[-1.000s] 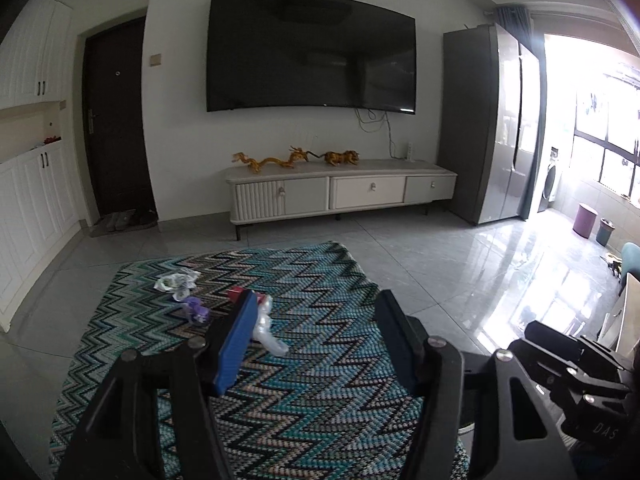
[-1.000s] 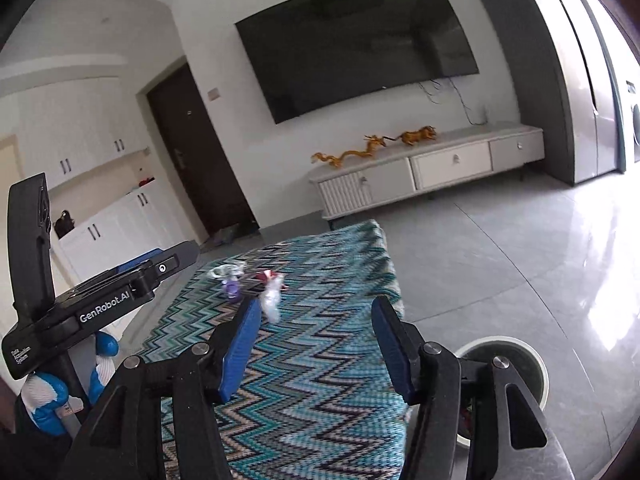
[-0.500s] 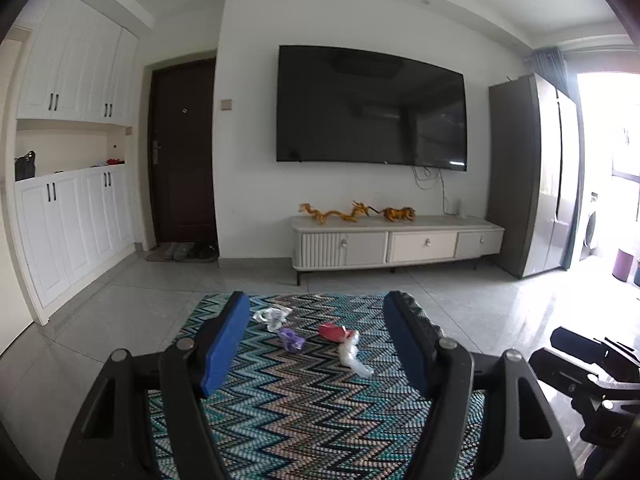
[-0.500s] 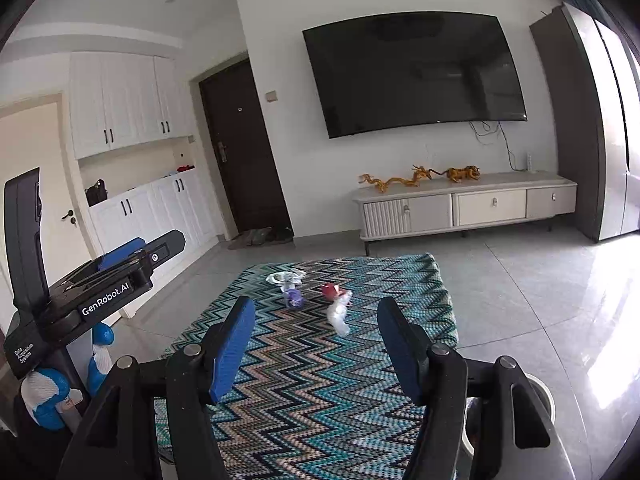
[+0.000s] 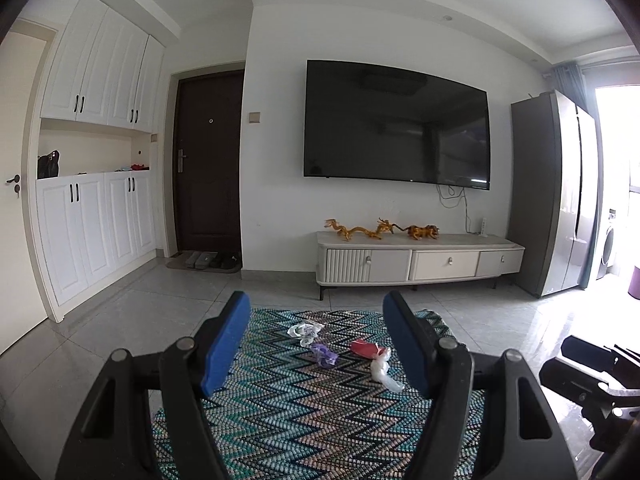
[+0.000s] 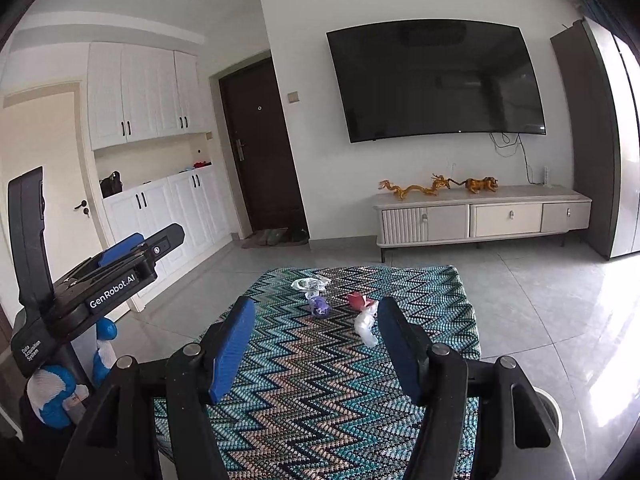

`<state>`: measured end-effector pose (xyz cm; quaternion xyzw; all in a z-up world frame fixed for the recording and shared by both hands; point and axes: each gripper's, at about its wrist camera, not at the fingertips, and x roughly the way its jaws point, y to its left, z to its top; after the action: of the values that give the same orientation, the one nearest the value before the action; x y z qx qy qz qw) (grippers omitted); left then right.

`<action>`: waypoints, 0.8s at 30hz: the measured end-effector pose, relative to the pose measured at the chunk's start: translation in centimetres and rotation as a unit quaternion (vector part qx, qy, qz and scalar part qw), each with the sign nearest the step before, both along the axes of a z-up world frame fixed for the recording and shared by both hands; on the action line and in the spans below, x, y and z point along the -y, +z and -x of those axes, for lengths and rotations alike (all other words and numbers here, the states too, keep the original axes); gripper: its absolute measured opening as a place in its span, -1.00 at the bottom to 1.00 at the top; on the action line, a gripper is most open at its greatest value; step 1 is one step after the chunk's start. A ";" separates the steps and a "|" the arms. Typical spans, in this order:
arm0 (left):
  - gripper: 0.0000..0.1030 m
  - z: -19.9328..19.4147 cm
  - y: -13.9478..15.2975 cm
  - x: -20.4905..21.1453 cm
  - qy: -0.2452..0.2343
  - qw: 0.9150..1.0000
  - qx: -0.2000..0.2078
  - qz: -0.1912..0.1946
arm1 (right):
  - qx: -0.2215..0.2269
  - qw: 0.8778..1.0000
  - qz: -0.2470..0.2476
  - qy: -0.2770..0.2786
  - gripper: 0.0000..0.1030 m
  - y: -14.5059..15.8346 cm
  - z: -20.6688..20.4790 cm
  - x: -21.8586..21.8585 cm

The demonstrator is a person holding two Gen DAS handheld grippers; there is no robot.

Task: Collect trash
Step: 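Move both open tools back to the last trash on the rug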

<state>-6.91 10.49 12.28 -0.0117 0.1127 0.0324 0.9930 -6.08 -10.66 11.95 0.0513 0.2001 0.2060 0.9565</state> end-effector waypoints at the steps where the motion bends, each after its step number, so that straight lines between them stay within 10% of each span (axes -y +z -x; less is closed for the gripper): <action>1: 0.32 -0.4 0.0 0.1 0.002 1.000 -0.001 -0.001 | -0.003 1.000 -0.001 -0.001 0.20 -0.2 -0.2 0.0; 24: 0.32 -10.0 -4.7 1.8 0.006 0.995 -0.087 -0.043 | -0.066 0.998 -0.008 -0.005 0.19 -3.8 -7.8 1.7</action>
<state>3.07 8.73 7.62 0.0333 0.1971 0.0441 0.9788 1.76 -12.39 8.13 0.0733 0.2605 0.1990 0.9419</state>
